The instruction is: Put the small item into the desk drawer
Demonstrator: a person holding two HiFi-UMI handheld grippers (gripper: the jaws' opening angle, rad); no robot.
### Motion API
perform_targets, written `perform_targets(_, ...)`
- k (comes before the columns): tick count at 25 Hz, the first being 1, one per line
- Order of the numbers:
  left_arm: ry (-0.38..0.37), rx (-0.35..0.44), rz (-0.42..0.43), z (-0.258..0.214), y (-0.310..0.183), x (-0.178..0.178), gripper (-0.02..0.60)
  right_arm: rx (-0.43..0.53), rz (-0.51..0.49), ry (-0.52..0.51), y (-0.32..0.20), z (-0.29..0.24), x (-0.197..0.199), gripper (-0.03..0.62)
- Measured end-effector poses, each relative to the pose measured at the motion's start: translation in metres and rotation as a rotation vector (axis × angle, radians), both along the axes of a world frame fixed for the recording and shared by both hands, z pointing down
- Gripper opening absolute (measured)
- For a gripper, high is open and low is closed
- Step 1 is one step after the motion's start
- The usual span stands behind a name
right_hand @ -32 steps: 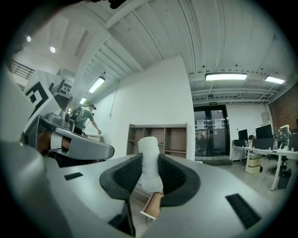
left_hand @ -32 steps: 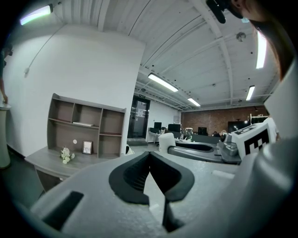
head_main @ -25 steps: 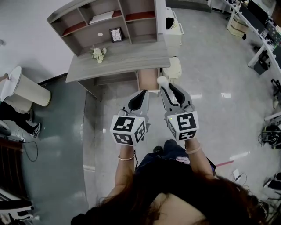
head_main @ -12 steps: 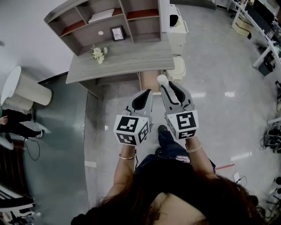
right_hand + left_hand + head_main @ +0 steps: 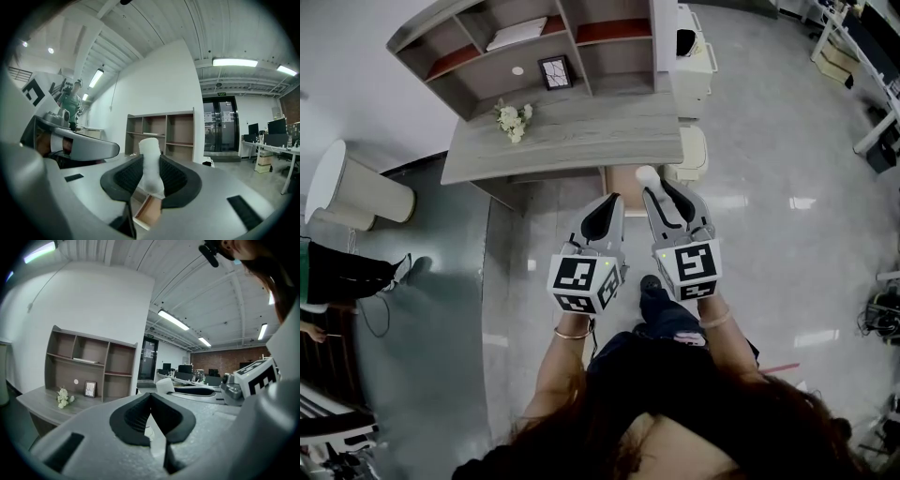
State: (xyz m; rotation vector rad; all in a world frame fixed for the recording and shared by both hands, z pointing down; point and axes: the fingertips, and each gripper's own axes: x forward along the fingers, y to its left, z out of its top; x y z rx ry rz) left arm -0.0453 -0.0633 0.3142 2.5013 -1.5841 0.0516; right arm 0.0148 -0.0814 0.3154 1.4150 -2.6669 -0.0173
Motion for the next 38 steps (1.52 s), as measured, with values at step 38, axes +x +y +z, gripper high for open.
perform_targets(38,0.017,-0.120,-0.119,0.153,-0.133,-0.087,0.015,-0.085,-0.280,0.428,-0.130,0.185,-0.090,0.103)
